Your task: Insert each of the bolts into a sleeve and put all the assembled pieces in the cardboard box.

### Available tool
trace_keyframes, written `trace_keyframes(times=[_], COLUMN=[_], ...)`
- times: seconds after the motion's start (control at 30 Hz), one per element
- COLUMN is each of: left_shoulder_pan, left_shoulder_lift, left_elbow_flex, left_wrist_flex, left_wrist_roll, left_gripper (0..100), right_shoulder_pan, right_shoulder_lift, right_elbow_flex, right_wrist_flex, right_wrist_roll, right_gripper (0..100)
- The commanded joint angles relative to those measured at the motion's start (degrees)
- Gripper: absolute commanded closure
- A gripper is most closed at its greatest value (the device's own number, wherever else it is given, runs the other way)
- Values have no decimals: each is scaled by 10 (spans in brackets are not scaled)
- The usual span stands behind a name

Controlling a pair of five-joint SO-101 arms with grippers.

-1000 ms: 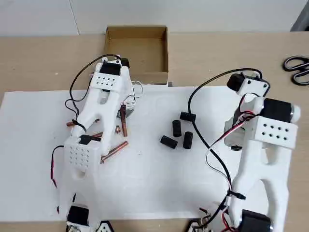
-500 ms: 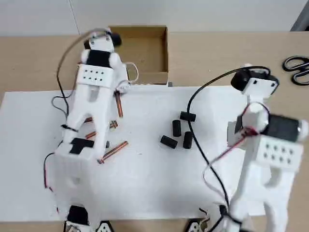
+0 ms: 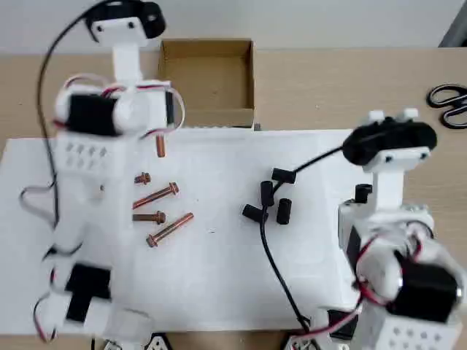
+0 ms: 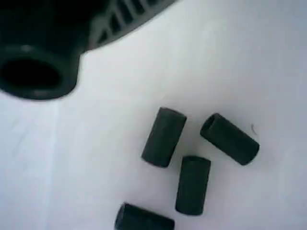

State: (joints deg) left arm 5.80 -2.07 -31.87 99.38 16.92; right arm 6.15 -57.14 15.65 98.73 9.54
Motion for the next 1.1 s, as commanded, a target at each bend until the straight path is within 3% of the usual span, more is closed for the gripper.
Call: trace_keyframes(times=[0.0,0.1,0.33,0.63,0.77,1.07], left_shoulder_pan=[0,-1,-1,-1,3,152], left_shoulder_lift=[-129,-200,-327,-478,-548,-709], left_elbow_flex=[53,124,275,496,600,828], left_wrist_flex=[10,9,-43,-257,-338,-476], left_wrist_roll=[-4,3,93,149,149,148], left_gripper=[995,995,995,995,995,995], right_shoulder_pan=[-3,-3,-6,-142,-173,-345], right_shoulder_lift=[-52,-114,-291,-471,-456,-457], right_elbow_flex=[28,86,275,447,451,513], right_wrist_flex=[1,-9,-122,-172,-212,-298], right_wrist_roll=[2,1,1,-3,-75,-108], right_gripper=[996,996,996,997,997,997])
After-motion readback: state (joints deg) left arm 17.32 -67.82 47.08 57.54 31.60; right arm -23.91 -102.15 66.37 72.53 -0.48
